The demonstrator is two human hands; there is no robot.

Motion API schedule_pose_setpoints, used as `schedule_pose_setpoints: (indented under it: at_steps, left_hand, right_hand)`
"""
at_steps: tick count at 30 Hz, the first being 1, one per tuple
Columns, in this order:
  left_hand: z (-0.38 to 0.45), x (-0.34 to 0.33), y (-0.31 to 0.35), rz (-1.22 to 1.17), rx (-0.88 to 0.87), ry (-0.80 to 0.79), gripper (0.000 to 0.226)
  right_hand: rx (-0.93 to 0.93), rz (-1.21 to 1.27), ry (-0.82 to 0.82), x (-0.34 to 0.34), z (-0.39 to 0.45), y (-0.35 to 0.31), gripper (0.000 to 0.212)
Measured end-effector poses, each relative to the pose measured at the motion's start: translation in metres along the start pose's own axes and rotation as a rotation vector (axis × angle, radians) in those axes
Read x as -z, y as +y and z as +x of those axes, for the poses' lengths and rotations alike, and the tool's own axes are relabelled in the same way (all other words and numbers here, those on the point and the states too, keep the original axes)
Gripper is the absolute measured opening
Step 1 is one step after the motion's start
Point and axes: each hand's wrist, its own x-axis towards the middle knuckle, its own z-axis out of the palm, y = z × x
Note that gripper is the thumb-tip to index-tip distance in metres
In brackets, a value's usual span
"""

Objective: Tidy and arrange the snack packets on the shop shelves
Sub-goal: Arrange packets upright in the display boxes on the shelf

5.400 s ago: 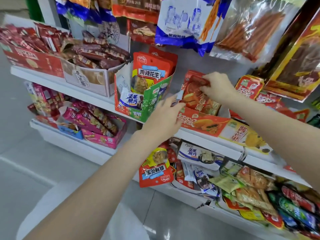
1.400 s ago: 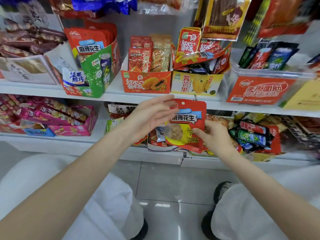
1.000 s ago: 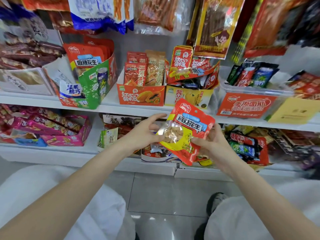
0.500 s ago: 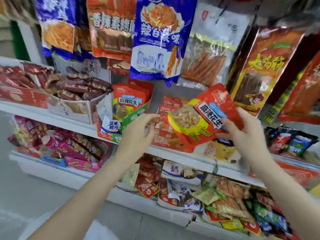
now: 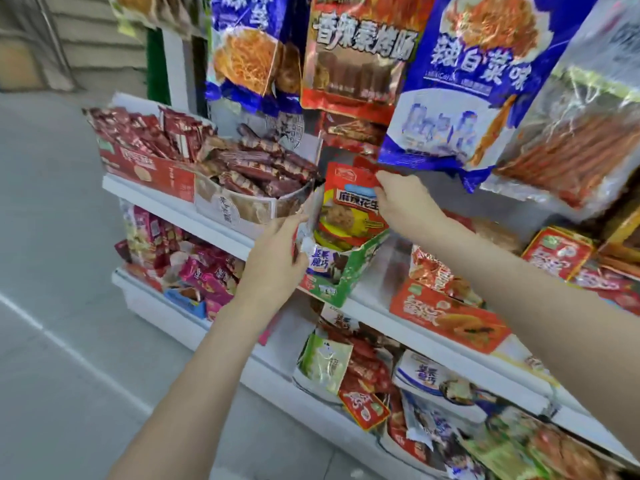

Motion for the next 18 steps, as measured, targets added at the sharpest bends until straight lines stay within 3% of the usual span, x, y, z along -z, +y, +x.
schedule_pose_setpoints:
  at_steps: [5,13,16,18]
  left_hand:
    - [-0.002,0.0,0.004,-0.024,0.01,-0.013,0.053]
    - [-0.002,0.002,0.003,-0.044,0.018,0.0,0.051]
    - [-0.001,0.005,-0.001,-0.088,0.032,-0.006,0.051]
    - [-0.002,0.007,-0.003,-0.132,0.056,-0.005,0.053]
  right_hand:
    - [-0.092,-0.078,-0.15,-0.008,0.024,-0.016,0.026]
    - [-0.133,0.018,-0.195,-0.026,0.005,-0.011,0.044]
    - [0.066,-0.225,0.047,-0.019,-0.007,-0.015,0.044]
    - [0.25,-0.212,0.275,-0.012,-0.016,-0.023,0.034]
